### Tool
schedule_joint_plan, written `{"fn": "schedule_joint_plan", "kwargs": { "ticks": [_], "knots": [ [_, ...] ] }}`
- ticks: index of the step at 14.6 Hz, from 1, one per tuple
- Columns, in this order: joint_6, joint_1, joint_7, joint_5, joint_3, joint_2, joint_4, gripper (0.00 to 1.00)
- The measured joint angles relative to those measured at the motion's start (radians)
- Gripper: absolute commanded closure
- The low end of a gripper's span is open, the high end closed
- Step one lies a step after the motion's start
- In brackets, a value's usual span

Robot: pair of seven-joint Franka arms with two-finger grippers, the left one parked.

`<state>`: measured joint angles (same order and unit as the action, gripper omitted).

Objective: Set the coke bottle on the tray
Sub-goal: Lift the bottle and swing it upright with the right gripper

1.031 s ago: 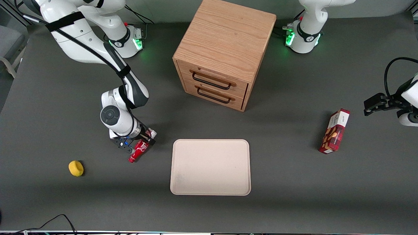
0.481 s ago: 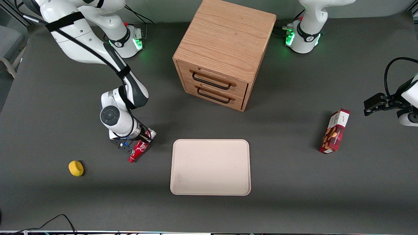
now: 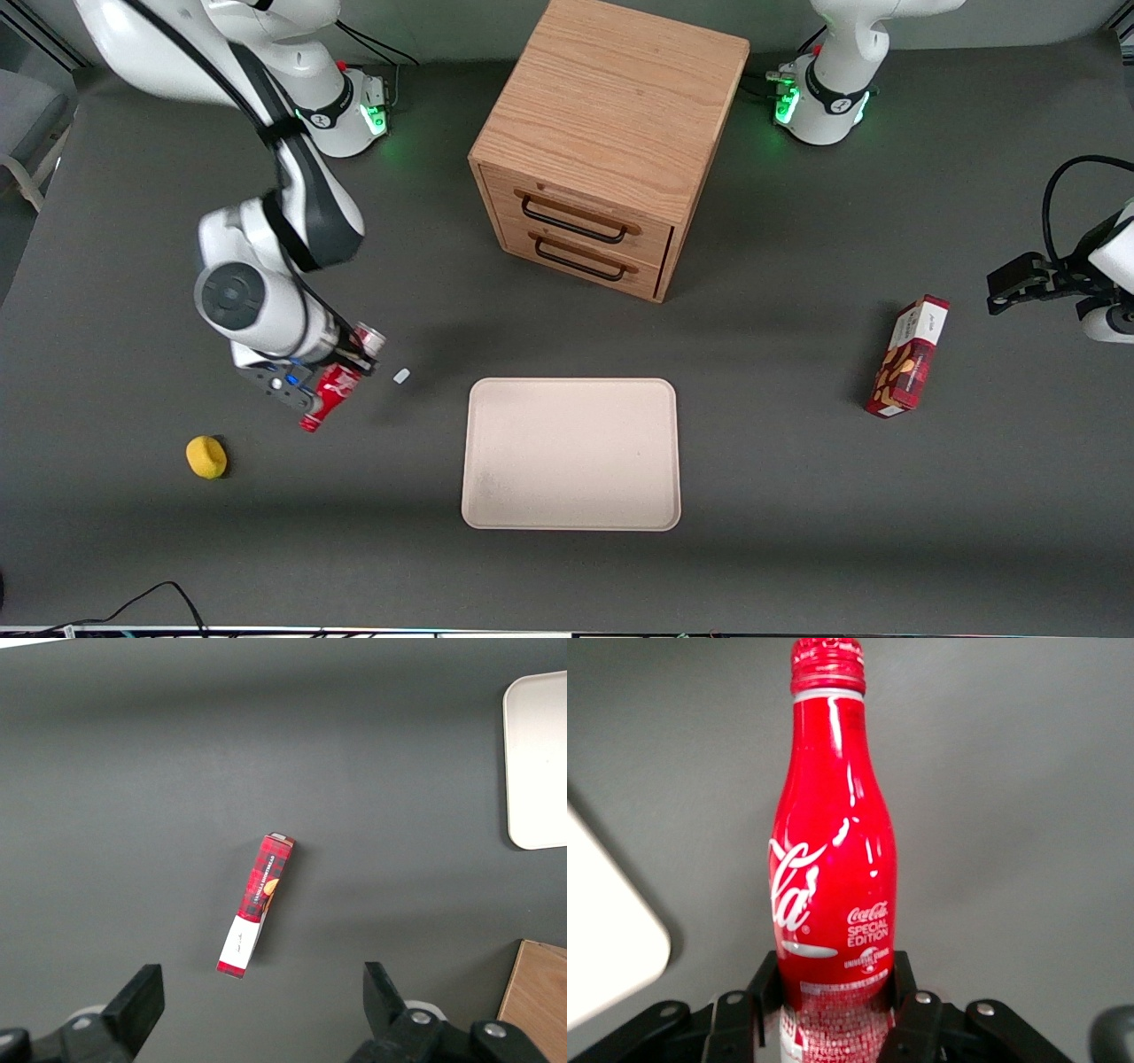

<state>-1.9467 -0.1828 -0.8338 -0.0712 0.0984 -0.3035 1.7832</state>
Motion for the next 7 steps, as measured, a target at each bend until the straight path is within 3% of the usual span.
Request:
{"fn": "schedule_joint_plan", "kwargs": {
  "ticks": [4,7],
  "knots": [
    [0.286,0.042,0.152,0.058,-0.001,0.087,-0.174,1.00],
    [0.360,0.063,0.209,0.063,-0.001,0.082,-0.278,1.00]
  ]
}}
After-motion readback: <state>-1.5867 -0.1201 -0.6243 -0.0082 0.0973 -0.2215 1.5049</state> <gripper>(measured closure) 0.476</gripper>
